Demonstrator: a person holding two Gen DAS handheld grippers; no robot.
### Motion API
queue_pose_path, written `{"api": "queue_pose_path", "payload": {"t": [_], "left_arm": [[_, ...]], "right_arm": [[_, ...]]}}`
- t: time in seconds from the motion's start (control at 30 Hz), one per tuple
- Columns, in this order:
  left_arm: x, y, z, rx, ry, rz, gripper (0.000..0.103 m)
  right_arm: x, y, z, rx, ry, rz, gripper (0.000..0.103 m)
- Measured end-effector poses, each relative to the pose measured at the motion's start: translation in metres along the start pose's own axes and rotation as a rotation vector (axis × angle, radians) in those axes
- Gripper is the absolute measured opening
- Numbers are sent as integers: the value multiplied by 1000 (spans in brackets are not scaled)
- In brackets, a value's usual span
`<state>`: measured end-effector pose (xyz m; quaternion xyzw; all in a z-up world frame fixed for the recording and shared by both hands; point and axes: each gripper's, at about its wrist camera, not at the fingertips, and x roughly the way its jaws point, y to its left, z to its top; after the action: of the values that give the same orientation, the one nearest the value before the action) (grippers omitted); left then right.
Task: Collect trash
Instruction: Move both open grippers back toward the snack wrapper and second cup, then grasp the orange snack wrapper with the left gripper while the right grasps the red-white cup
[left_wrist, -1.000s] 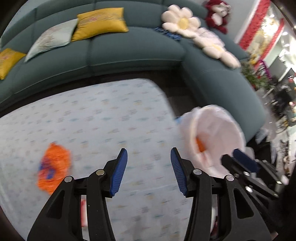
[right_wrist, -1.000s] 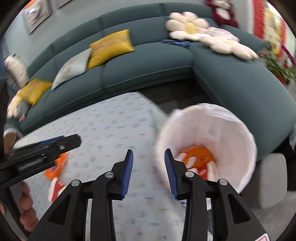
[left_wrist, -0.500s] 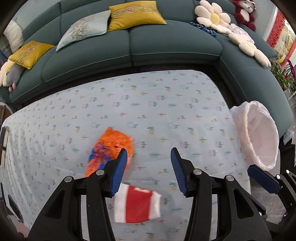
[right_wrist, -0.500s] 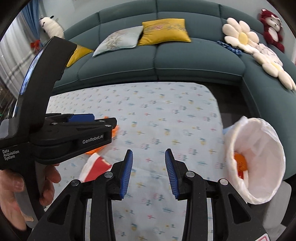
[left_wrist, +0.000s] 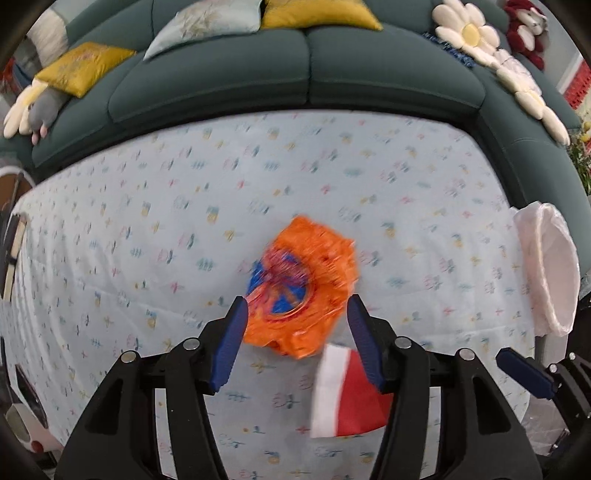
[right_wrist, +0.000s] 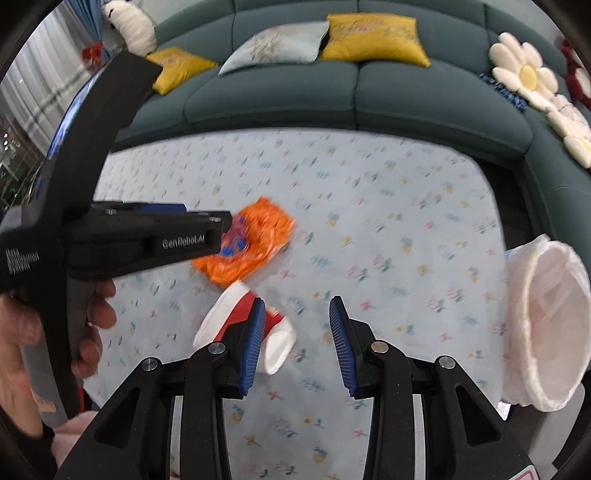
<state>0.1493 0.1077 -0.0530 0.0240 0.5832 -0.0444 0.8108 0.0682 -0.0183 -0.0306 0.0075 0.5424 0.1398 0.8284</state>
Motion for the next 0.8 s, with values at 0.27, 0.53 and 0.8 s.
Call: {"api": "queue_pose_path", "payload": {"t": [0.27, 0.53, 0.8], "left_arm": [[43, 39, -12, -91, 127, -39, 55], [76, 56, -21, -164, 205, -107, 63], [77, 49, -19, -145, 162, -126, 56]], "right_arm": [[33, 27, -6, -48, 94, 1, 36], [58, 25, -7, -32, 167, 2, 36], [73, 19, -9, -12, 209, 18, 22]]}}
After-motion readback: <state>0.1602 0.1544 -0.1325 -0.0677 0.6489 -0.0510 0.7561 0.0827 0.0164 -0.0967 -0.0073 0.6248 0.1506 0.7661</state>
